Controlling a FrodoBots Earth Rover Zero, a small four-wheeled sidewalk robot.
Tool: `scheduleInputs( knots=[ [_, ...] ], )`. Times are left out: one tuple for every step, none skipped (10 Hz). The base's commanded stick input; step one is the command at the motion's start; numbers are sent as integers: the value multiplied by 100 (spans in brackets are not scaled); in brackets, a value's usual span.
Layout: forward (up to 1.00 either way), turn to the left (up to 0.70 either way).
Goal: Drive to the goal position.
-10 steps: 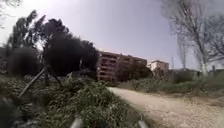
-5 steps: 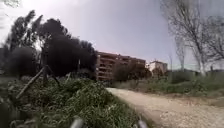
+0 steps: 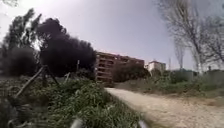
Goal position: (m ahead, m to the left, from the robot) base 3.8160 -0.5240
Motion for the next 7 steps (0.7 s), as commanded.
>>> scheduleInputs(
  knots=[
    [100, -9],
    [100, -39],
    [100, -39],
    [100, -39],
    [100, -39],
    [100, -39],
    [100, -39]
  ],
)
